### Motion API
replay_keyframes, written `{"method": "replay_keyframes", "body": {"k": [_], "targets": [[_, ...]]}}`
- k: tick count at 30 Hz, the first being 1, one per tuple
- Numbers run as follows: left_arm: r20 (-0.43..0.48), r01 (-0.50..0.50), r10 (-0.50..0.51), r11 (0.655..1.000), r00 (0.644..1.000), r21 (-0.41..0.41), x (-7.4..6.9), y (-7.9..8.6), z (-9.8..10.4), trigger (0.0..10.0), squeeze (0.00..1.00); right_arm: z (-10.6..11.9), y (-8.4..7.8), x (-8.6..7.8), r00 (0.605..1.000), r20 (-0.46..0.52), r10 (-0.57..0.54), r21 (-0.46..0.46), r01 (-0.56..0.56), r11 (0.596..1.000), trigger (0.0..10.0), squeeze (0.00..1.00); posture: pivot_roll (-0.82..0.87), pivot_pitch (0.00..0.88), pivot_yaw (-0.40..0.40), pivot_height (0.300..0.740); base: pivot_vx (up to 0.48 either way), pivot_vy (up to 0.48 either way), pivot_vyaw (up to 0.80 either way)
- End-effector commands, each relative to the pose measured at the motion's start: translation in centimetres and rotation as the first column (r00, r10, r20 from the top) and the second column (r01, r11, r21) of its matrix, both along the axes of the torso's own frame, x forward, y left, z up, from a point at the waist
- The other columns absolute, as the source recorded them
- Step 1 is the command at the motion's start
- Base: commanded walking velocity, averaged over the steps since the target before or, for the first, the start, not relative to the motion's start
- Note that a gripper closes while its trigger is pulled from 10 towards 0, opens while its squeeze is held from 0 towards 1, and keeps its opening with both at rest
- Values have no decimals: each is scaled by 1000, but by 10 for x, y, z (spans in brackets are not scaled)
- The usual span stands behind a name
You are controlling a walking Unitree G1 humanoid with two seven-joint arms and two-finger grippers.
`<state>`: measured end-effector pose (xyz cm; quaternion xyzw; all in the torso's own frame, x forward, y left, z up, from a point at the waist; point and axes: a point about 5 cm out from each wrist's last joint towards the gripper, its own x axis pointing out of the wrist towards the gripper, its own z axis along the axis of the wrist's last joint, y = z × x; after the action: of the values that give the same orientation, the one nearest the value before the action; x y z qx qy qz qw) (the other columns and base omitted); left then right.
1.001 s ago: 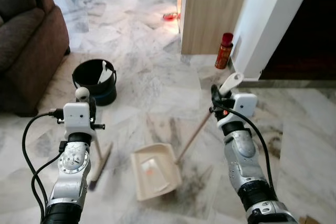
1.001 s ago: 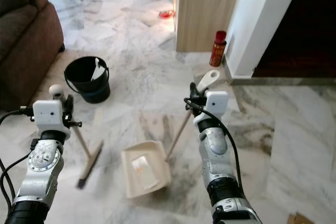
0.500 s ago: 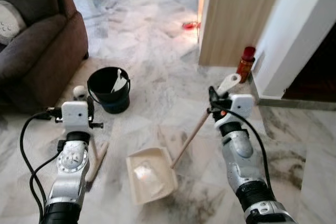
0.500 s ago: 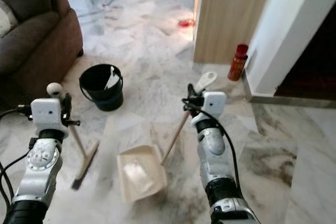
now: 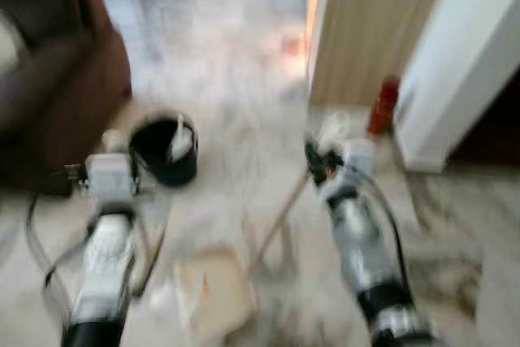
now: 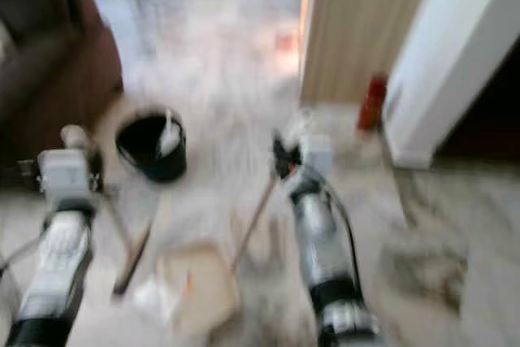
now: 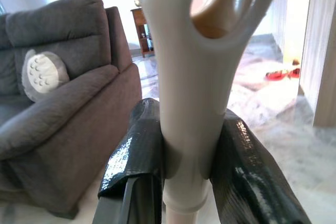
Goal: Sweep floor
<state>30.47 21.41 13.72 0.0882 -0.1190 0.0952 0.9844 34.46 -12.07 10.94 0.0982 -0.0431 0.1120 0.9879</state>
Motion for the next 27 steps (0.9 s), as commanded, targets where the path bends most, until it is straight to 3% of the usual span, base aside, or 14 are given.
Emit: {"method": "replay_keyframes", "body": {"k": [1,4,12,27], "targets": [[63,-18,17,1000,998,20,0,6,15,10000,0,11,10,3,998,40,39,-24,-38,999,10000,0,133,93,13,740,382,0,0],[70,-11,10,1000,998,17,0,5,17,10000,0,9,11,2,999,27,47,-15,-46,999,10000,0,133,94,12,740,370,0,0],[90,-10,8,1000,996,27,-2,7,21,10000,0,10,3,2,999,46,9,-82,-5,997,10000,0,137,100,10,740,0,0,0],[52,0,-2,999,999,33,-4,3,13,10000,0,13,-7,3,998,61,-32,-55,36,998,10000,0,128,110,9,740,0,0,0]]}}
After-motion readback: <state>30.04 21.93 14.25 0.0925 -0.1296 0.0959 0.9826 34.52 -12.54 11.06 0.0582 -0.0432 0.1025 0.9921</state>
